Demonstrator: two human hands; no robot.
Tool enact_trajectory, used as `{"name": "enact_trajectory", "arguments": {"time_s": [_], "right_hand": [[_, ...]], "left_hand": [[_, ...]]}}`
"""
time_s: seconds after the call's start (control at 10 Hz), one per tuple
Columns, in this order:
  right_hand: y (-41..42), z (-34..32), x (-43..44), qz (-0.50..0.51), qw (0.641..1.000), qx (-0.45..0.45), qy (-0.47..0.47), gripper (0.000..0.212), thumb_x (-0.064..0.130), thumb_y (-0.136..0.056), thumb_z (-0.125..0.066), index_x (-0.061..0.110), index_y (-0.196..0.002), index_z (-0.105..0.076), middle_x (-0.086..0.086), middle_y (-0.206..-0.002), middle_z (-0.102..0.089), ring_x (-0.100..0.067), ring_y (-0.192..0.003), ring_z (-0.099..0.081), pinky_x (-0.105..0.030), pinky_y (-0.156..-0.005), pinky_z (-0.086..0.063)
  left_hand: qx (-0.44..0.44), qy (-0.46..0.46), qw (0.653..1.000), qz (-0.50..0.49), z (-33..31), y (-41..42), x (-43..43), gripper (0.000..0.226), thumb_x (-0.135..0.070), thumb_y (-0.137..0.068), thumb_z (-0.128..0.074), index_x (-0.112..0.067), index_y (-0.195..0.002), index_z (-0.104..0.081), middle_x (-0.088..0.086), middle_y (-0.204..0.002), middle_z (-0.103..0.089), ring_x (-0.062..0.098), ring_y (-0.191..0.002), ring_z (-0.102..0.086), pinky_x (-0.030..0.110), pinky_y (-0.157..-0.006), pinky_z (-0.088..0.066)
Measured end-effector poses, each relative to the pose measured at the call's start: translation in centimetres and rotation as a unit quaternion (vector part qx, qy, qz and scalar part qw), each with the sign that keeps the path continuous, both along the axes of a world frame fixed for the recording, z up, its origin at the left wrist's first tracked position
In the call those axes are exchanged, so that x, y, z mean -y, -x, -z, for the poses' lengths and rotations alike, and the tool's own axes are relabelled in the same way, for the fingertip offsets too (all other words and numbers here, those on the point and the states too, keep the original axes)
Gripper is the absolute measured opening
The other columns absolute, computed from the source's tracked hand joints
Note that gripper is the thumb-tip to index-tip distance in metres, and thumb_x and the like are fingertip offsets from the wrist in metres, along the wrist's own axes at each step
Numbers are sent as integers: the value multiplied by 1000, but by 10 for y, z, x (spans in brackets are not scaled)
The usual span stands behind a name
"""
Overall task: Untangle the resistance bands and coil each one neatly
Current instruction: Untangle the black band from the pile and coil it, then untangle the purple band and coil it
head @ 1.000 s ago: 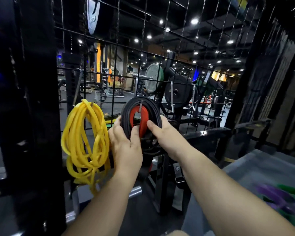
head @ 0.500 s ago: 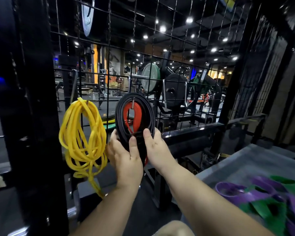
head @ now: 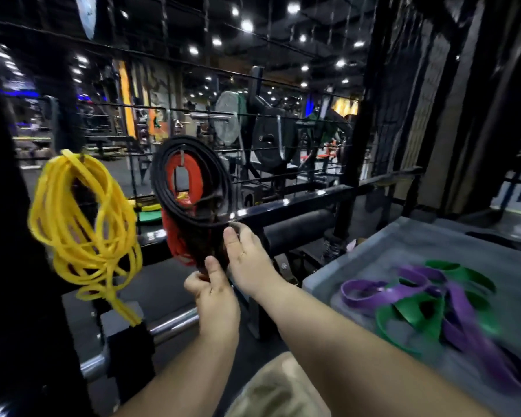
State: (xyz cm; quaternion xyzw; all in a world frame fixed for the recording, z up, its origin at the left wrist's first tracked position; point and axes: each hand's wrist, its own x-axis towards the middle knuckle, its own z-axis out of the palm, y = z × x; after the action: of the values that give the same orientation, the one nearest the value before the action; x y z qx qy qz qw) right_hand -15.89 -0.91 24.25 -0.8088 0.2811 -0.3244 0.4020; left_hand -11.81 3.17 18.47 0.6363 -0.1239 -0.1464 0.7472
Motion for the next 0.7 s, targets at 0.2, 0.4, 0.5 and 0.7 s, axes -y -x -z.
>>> {"name": "enact_trajectory", "arguments": {"time_s": [0.2,0.4,0.5,0.7], "right_hand": [[47,23,38,85,996,-15,-17,41,44,-104,-28,18,-128,-48,-6,-130,-50,-23,-117,-48,-33,-96,-36],[118,58,93,240,969,30,44,28,17,-101,-29,20,-96,-56,-8,-101,-54,-30,-93,-55,-30,-75,-40],[173,83,119,292,954,10,-66,34,25,-104,-32,5,-115,-56,-3,-94,-53,-32,-104,-57,-30,-81,-42],[270,129,162,419,902,-70,-81,35,32,-103,-35,8,-118,-55,-17,-120,-58,-34,-113,-52,-36,-89,-38]], "left_hand": [[-22,-21,998,56,-6,32,23,71,-61,-96,-20,-8,-140,-38,16,-142,-44,34,-127,-43,43,-105,-32],[27,-41,991,124,5,90,87,37,-50,-100,-31,-14,-104,-38,9,-101,-49,30,-97,-51,32,-80,-31],[28,-70,973,218,19,137,132,34,-48,-99,-36,-14,-99,-38,3,-88,-48,22,-83,-47,31,-77,-35],[201,-164,895,362,60,218,200,31,-43,-95,-50,-14,-102,-46,6,-105,-57,27,-106,-53,29,-89,-41]]}}
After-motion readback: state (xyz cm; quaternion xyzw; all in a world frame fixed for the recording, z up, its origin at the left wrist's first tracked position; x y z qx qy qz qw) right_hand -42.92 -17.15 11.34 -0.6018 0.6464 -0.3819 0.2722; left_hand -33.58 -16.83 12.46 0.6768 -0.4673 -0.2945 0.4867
